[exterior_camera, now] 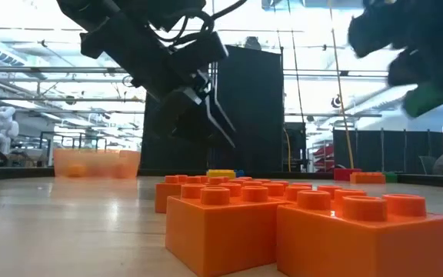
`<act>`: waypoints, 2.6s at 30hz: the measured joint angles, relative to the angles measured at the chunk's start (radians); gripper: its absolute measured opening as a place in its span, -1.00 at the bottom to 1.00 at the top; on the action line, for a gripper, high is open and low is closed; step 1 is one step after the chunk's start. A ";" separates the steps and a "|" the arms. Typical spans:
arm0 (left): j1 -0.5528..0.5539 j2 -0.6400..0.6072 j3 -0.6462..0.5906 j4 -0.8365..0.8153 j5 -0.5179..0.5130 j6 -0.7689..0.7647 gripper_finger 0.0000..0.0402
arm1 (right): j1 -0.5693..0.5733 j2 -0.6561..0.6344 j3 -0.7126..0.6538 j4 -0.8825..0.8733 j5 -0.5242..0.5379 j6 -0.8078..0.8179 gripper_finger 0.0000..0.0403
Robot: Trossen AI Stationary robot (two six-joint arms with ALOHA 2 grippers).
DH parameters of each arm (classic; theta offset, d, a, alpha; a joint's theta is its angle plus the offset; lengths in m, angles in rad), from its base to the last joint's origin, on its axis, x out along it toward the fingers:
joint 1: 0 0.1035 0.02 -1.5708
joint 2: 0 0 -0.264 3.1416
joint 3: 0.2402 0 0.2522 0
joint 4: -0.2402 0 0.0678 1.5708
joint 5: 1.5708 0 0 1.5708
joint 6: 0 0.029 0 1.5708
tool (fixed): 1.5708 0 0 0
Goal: Sort blocks by size
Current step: Put the green 8 stud game piece into the blue bin, then put the red 8 stud game piece into the blue bin
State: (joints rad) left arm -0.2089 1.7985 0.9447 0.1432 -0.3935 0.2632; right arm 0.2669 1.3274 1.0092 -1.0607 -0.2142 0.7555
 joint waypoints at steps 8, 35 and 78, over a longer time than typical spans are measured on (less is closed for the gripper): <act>0.003 0.000 0.000 0.075 0.000 0.095 0.35 | 0.211 -0.064 0.000 -0.013 -0.002 0.384 -0.32; 0.035 0.000 0.000 0.157 0.129 0.138 0.35 | 0.727 0.116 0.001 0.249 0.110 1.076 -0.22; 0.249 0.000 0.001 0.117 0.491 0.082 0.35 | 0.411 -0.116 0.001 -0.261 0.337 0.749 0.02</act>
State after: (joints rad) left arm 0.0404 1.7985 0.9455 0.2607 0.0973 0.3451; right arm 0.6780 1.2119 1.0103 -1.3219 0.1227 1.5044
